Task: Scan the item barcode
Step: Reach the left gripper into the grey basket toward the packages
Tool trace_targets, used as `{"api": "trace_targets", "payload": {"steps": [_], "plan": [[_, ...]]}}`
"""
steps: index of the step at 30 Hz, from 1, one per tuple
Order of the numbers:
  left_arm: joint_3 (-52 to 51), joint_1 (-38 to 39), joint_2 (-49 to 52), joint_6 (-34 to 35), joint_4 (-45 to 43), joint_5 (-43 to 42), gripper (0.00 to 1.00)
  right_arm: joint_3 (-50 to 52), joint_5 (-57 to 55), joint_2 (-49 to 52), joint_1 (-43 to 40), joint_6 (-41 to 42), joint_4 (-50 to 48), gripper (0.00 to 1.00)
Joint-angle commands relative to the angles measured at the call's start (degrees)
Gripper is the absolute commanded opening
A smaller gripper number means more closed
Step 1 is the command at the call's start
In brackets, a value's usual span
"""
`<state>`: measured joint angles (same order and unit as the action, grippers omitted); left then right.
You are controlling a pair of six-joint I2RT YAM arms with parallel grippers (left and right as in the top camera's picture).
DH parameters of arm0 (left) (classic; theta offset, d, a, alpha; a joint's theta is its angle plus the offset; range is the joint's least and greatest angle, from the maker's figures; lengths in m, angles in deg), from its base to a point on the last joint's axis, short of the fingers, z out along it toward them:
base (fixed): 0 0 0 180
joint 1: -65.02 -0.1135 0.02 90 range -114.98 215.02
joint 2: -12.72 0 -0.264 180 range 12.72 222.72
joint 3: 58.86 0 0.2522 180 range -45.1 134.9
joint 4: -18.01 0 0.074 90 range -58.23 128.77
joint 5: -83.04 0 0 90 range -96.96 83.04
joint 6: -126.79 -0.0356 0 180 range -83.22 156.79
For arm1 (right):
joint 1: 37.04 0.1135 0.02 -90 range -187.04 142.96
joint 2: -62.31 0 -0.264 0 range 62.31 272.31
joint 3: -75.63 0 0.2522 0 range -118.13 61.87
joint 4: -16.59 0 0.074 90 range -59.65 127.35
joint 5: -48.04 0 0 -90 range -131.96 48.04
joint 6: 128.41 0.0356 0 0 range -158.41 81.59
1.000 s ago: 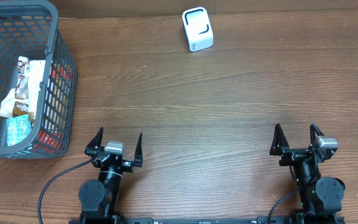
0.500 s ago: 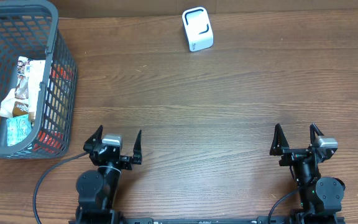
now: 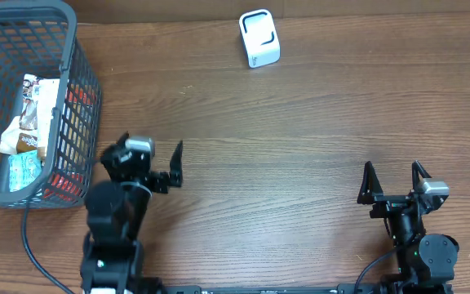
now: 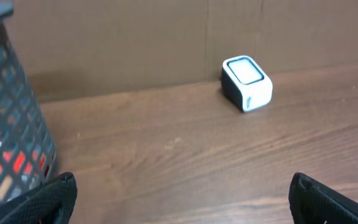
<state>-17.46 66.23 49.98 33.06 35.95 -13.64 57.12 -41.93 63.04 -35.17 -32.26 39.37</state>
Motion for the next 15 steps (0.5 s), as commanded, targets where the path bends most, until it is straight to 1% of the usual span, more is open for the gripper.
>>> {"api": "trace_targets", "payload": {"steps": [1, 4, 6, 12, 15], "plan": [[8.83, -0.11, 4.76, 0.07, 1.62, -2.51, 0.99, -1.53, -2.99, -0.55, -0.24, -0.87, 0.66, 1.0], [17.53, -2.54, 9.68, 0.11, 5.6, -7.06, 1.0, -1.51, -2.97, -0.55, -0.24, -0.85, 2.45, 1.0], [24.33, -5.64, 13.7, 0.13, 9.22, -12.02, 1.0, -1.49, -2.95, -0.55, -0.24, -0.83, 4.33, 1.0], [47.8, -21.11, 29.11, 1.16, 23.12, -33.46, 1.0, -1.49, -2.91, -0.55, -0.22, -0.76, 9.81, 1.0], [57.77, -28.68, 36.28, 1.18, 28.09, -43.54, 1.0, -1.49, -2.82, -0.5, -0.22, -0.2, 11.69, 1.0]]}}
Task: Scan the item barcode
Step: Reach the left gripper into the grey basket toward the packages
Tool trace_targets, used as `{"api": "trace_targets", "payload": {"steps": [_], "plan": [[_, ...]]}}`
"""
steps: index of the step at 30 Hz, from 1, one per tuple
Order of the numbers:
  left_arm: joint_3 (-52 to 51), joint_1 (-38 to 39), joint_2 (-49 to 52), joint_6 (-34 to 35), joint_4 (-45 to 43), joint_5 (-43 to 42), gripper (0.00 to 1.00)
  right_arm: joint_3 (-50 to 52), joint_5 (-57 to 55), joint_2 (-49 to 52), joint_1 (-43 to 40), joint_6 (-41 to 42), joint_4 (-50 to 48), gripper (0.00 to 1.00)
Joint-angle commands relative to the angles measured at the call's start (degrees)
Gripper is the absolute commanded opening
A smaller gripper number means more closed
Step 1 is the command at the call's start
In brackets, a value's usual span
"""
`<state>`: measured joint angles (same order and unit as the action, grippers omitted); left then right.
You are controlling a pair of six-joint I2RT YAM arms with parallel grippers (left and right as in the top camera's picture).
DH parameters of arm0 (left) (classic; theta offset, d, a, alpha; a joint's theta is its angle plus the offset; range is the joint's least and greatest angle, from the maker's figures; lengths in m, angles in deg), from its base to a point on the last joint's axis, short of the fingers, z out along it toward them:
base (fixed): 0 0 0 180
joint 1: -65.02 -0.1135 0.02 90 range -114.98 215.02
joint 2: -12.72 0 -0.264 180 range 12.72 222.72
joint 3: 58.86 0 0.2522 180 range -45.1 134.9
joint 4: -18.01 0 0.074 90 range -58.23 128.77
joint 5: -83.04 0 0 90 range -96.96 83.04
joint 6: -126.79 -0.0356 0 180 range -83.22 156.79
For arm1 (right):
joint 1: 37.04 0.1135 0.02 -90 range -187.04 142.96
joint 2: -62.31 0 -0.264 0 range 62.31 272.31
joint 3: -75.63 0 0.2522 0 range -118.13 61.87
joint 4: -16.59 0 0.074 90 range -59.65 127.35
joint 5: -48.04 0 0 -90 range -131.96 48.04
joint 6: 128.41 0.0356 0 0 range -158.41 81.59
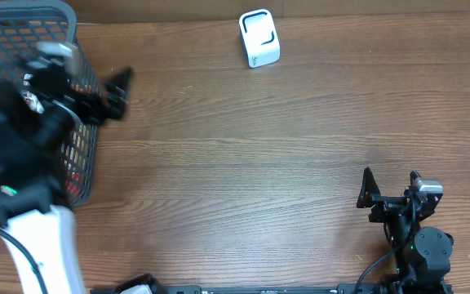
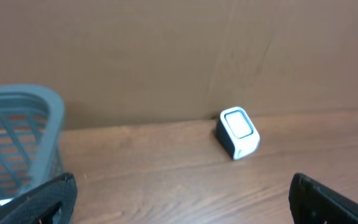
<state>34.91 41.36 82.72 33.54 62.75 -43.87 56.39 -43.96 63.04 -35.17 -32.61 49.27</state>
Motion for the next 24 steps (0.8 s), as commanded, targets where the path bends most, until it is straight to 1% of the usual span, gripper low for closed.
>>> {"api": "trace_targets", "payload": {"steps": [1, 3, 7, 10, 14, 18, 19, 20, 22, 24], "plan": [[8.35, -6.27, 5.9, 0.72, 1.84, -15.76, 1.0, -0.76, -0.7, -0.5, -0.22, 0.15, 1.79, 1.0], [10.25, -8.35, 7.72, 0.72, 1.81, -16.72, 1.0, -0.76, -0.7, -0.5, -0.22, 0.15, 1.79, 1.0], [10.54, -11.63, 8.63, 0.39, 1.84, -16.46, 0.99, -0.76, -0.7, -0.5, -0.22, 0.15, 1.79, 1.0], [10.54, -14.73, 8.63, -2.29, 2.58, -15.06, 0.99, -0.76, -0.72, -0.5, -0.24, 0.15, 1.79, 1.0], [10.54, -18.4, 9.55, 3.04, 3.52, -2.99, 1.0, -0.76, -0.72, -0.5, -0.22, 0.15, 1.79, 1.0], [10.54, -20.31, 11.5, 4.52, 6.54, 10.73, 1.0, -0.76, -0.72, -0.5, -0.22, 0.15, 1.79, 1.0], [10.54, -20.39, 12.31, 3.8, 6.97, 13.11, 1.0, -0.76, -0.72, -0.5, -0.22, 0.15, 1.79, 1.0], [10.54, -20.44, 13.33, 0.79, 7.52, 13.88, 1.0, -0.76, -0.72, -0.5, -0.22, 0.15, 1.79, 1.0], [10.54, -20.41, 15.17, -2.51, 8.28, 15.3, 0.99, -0.76, -0.72, -0.5, -0.22, 0.15, 1.79, 1.0], [10.54, -20.41, 17.38, -2.95, 8.22, 16.44, 1.0, -0.76, -0.72, -0.5, -0.22, 0.15, 1.79, 1.0]]}}
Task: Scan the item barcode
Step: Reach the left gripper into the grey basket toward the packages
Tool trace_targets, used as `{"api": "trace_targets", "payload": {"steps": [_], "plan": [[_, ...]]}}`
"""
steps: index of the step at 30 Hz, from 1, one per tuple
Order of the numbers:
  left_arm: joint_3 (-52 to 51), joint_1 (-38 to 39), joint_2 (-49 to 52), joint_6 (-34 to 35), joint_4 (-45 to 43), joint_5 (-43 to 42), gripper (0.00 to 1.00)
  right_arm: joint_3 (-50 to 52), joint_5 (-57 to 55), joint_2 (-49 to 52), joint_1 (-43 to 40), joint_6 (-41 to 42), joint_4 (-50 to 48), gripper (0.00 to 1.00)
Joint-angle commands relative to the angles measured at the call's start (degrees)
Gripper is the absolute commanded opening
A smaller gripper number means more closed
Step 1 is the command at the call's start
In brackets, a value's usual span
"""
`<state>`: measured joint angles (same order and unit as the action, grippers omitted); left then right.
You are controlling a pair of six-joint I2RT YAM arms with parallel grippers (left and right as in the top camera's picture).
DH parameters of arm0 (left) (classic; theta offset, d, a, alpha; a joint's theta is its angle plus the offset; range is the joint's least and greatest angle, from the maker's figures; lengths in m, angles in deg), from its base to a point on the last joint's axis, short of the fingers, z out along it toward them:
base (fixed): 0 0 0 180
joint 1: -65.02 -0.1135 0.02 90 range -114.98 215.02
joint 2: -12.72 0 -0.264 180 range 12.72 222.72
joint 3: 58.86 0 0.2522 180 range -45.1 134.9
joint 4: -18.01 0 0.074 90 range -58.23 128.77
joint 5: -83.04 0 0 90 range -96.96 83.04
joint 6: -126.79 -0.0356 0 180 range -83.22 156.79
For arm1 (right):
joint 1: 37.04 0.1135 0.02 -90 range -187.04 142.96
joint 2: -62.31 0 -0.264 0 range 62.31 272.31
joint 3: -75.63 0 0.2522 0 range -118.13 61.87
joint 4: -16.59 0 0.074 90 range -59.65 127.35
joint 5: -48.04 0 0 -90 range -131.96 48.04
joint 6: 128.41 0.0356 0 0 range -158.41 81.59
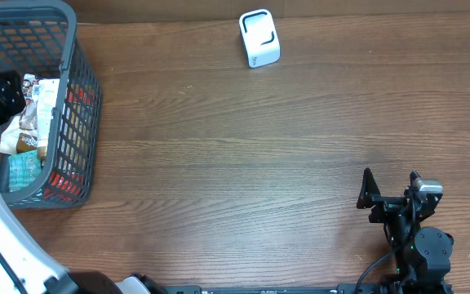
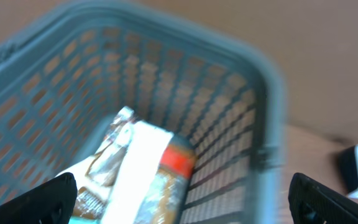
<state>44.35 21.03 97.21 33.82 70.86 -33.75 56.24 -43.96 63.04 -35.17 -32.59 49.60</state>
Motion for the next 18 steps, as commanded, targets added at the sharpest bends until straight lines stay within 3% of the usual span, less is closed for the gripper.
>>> {"api": "trace_targets", "payload": {"steps": [1, 18], "plan": [[1.09, -0.09, 4.57, -3.23, 0.0, 6.67, 1.0, -0.61, -0.72, -0.5, -0.22, 0.13, 1.46, 1.0], [1.07, 0.9, 20.15, -4.39, 9.79, 9.05, 1.0, -0.61, -0.72, -0.5, -0.22, 0.13, 1.46, 1.0]]}}
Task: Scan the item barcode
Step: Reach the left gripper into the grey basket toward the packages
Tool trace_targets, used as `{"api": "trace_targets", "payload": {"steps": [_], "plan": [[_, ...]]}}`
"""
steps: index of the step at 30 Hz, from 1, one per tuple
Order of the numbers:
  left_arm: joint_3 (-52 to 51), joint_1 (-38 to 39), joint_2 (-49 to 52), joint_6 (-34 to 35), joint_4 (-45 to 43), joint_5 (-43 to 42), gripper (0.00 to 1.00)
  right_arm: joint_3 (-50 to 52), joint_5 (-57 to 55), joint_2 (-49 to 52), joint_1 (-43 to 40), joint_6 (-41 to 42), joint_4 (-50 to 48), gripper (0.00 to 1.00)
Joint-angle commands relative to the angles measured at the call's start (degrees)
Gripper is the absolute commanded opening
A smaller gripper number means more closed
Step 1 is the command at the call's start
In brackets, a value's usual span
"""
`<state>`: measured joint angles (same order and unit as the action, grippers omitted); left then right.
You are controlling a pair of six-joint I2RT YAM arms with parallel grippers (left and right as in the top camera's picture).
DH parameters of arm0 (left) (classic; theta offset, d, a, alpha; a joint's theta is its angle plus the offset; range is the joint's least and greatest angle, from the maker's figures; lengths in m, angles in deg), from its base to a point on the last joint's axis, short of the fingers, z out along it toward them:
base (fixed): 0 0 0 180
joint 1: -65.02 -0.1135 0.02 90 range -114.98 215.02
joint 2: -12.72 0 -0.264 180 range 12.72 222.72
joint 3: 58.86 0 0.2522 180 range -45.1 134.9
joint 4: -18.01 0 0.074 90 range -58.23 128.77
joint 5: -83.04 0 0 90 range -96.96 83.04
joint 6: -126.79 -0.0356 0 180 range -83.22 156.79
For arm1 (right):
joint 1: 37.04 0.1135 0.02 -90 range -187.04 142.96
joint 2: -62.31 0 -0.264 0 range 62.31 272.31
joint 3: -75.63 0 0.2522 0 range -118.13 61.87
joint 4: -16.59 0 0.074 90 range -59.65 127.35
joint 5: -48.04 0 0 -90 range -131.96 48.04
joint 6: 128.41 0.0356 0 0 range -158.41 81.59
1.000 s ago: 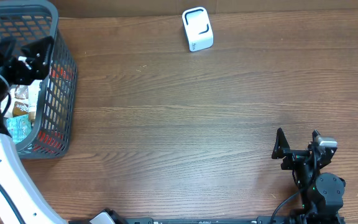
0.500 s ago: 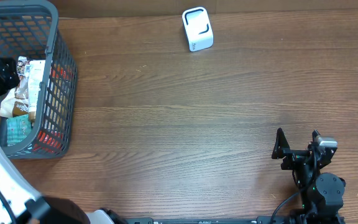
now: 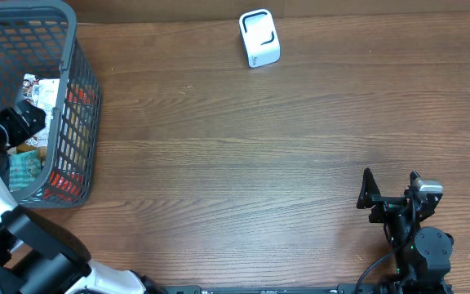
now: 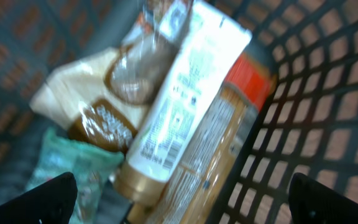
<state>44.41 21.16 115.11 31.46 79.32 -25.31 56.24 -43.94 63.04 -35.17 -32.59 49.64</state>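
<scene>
My left gripper (image 3: 24,116) hangs open above the inside of the grey mesh basket (image 3: 78,49) at the table's left end. Its wrist view looks down on a white tube with a gold cap (image 4: 182,99), an orange-topped brown packet (image 4: 229,146) beside it, a tan pouch (image 4: 95,102) and a teal packet (image 4: 67,180). Nothing lies between the left fingertips (image 4: 45,199). The white barcode scanner (image 3: 259,38) stands at the far edge of the table. My right gripper (image 3: 392,186) rests open at the near right, holding nothing.
The basket's mesh wall (image 4: 328,93) rises close on the right of the left gripper. Brown wooden table (image 3: 243,155) stretches between the basket and the scanner.
My left gripper has gone from over the basket's left rim to lower inside it, close above the white tube and packets. The right arm has stayed still.
At first my left gripper rested open at the near left, facing the scanner. Then it was raised beside the basket's right wall. Later it stood over the basket, looking in at the items, and now hangs close above them, still open.
</scene>
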Motion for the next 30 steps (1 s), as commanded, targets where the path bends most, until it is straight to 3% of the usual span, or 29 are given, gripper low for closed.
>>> {"api": "trace_targets", "payload": {"steps": [1, 20, 22, 25, 26, 27, 29, 30], "plan": [[1.01, 0.83, 2.93, -2.01, 2.14, 0.61, 1.0, -0.61, -0.74, -0.5, -0.22, 0.13, 1.42, 1.0], [0.96, 1.92, 18.01, -6.95, 6.75, -1.22, 0.93, -0.61, -0.74, -0.5, -0.22, 0.13, 1.42, 1.0], [0.96, 2.32, 19.23, -7.02, 6.82, -1.2, 0.84, -0.61, -0.74, -0.5, -0.22, 0.13, 1.42, 1.0], [0.96, 2.8, 20.65, -7.13, 6.88, -1.18, 0.56, -0.61, -0.74, -0.5, -0.22, 0.13, 1.42, 1.0], [0.96, 2.97, 21.0, -7.13, 6.86, -1.18, 0.29, -0.61, -0.74, -0.5, -0.24, 0.13, 1.42, 1.0], [0.96, 2.99, 21.03, -7.1, 6.84, -1.18, 0.16, -0.61, -0.74, -0.5, -0.22, 0.13, 1.42, 1.0], [0.98, 2.99, 20.9, -6.78, 6.62, -1.2, 0.04, -0.61, -0.74, -0.5, -0.22, 0.13, 1.42, 1.0], [1.05, 2.99, 20.81, -6.64, 6.6, -1.22, 0.04, -0.61, -0.74, -0.5, -0.22, 0.13, 1.42, 1.0]]}}
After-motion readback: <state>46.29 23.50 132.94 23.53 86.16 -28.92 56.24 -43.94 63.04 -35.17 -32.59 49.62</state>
